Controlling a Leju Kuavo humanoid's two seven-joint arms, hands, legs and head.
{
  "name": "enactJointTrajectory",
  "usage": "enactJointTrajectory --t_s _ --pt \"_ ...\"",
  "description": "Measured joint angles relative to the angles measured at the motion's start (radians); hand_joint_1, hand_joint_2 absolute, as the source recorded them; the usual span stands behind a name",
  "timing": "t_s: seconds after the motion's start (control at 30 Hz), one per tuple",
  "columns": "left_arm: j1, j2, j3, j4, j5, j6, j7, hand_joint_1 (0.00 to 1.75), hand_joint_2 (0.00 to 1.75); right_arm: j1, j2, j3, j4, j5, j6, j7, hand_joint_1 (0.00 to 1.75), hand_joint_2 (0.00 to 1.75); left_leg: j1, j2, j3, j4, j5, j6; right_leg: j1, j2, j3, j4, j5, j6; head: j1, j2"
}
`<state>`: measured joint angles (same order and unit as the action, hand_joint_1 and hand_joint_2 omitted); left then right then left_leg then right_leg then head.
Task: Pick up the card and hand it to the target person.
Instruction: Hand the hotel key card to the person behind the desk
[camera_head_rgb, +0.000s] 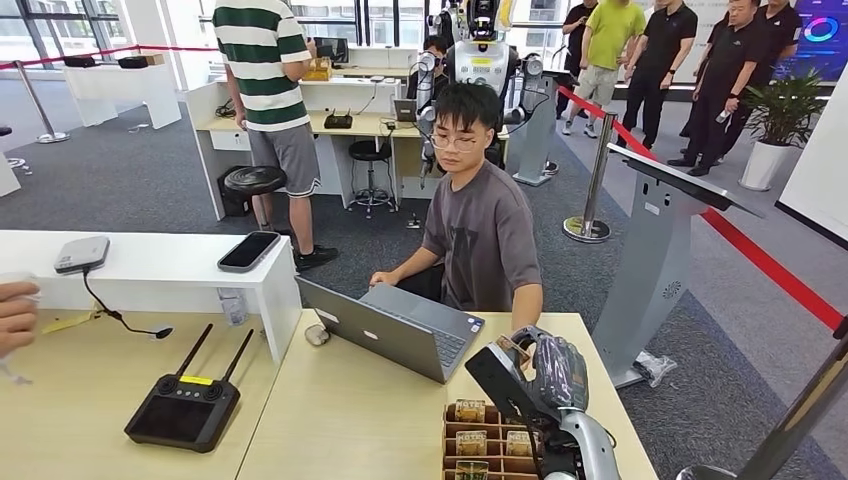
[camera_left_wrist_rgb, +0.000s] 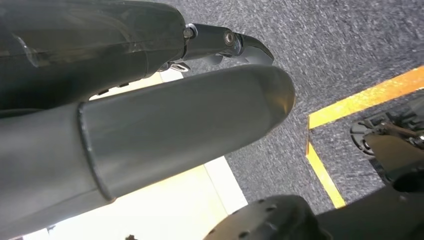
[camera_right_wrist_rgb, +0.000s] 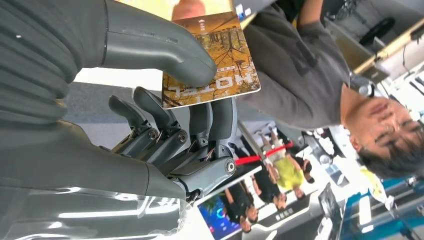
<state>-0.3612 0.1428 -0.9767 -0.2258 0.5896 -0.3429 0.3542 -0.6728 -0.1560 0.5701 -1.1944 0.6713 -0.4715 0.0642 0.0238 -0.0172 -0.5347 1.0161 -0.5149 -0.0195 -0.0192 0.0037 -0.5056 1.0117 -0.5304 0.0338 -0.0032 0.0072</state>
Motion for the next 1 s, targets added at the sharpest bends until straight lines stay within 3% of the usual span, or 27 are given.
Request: enactJointTrajectory --t_s 0.5,0.7,0.73,0.83,0.87,1.0 --pt "-0.023 -0.024 -0.029 0.0 -0.02 -0.015 -0.002 0.0 0.0 -0.134 0.099 0.001 0.393 0.099 -0.202 -0.054 1.6 1.75 0.0 0.0 0.0 0.0 0.0 0.0 0.0 0.0 0.0 0.0 0.0 0.0 0.0 0.0" --pt "-0.024 -0.028 -0.041 0.0 -0.023 -0.016 -0.005 0.0 0.0 -0.159 0.115 0.003 0.465 0.139 -0.216 -0.04 1.46 1.75 0.0 0.0 0.0 0.0 0.0 0.0 0.0 0.0 0.0 0.0 0.0 0.0 0.0 0.0" --pt "-0.025 -0.029 -0.042 0.0 -0.023 -0.016 -0.006 0.0 0.0 -0.16 0.117 0.004 0.473 0.148 -0.216 -0.036 1.35 1.75 0.0 0.0 0.0 0.0 0.0 0.0 0.0 0.0 0.0 0.0 0.0 0.0 0.0 0.0" --pt "-0.025 -0.03 -0.045 0.0 -0.024 -0.017 -0.008 0.0 0.0 -0.162 0.119 0.007 0.493 0.179 -0.216 -0.025 0.28 1.75 0.0 0.0 0.0 0.0 0.0 0.0 0.0 0.0 0.0 0.0 0.0 0.0 0.0 0.0" --pt "-0.026 -0.03 -0.046 0.0 -0.025 -0.017 -0.008 0.0 0.0 -0.162 0.121 0.008 0.501 0.189 -0.214 -0.023 0.01 1.75 0.0 0.0 0.0 0.0 0.0 0.0 0.0 0.0 0.0 0.0 0.0 0.0 0.0 0.0" --pt "-0.029 -0.031 -0.048 0.0 -0.025 -0.021 -0.007 0.0 0.0 -0.163 0.132 0.013 0.532 0.18 -0.142 -0.043 0.0 1.75 0.0 0.0 0.0 0.0 0.0 0.0 0.0 0.001 0.0 0.0 0.0 0.0 0.0 0.0"
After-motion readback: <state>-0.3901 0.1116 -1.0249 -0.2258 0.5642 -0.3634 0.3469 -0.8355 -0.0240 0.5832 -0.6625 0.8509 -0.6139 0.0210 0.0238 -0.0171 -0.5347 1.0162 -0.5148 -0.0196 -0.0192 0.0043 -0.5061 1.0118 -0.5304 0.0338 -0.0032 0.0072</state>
